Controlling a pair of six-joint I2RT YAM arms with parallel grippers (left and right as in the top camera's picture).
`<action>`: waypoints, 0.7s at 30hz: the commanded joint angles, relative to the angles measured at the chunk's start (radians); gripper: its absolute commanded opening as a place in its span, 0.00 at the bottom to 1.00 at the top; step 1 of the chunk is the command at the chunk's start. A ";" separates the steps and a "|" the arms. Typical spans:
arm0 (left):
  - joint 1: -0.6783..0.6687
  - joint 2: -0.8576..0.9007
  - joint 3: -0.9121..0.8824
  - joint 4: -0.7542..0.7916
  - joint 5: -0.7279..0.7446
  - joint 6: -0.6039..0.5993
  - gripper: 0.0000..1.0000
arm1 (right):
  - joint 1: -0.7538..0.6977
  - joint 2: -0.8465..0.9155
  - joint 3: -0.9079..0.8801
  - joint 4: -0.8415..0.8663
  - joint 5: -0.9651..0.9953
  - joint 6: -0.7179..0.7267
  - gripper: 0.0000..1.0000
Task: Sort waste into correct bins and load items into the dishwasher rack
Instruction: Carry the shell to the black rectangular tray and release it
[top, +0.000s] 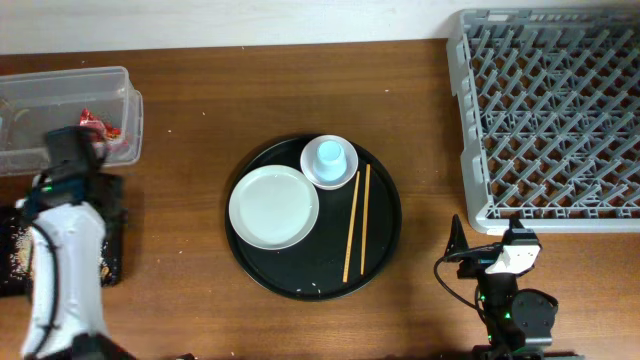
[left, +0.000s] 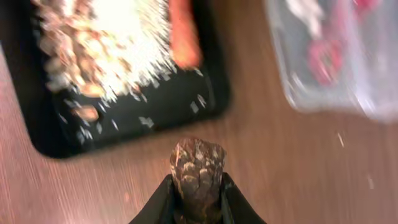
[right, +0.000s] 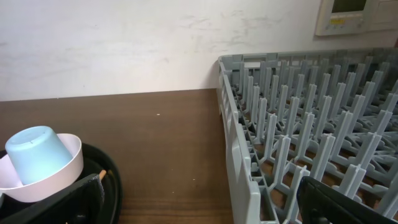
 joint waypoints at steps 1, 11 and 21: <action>0.137 0.079 -0.004 0.023 -0.018 0.013 0.20 | -0.005 -0.007 -0.014 0.003 0.009 -0.006 0.98; 0.226 0.213 -0.003 0.046 -0.044 0.022 0.55 | -0.005 -0.007 -0.014 0.003 0.009 -0.006 0.98; 0.208 0.090 0.080 0.029 0.349 0.245 0.55 | -0.005 -0.007 -0.014 0.003 0.009 -0.006 0.98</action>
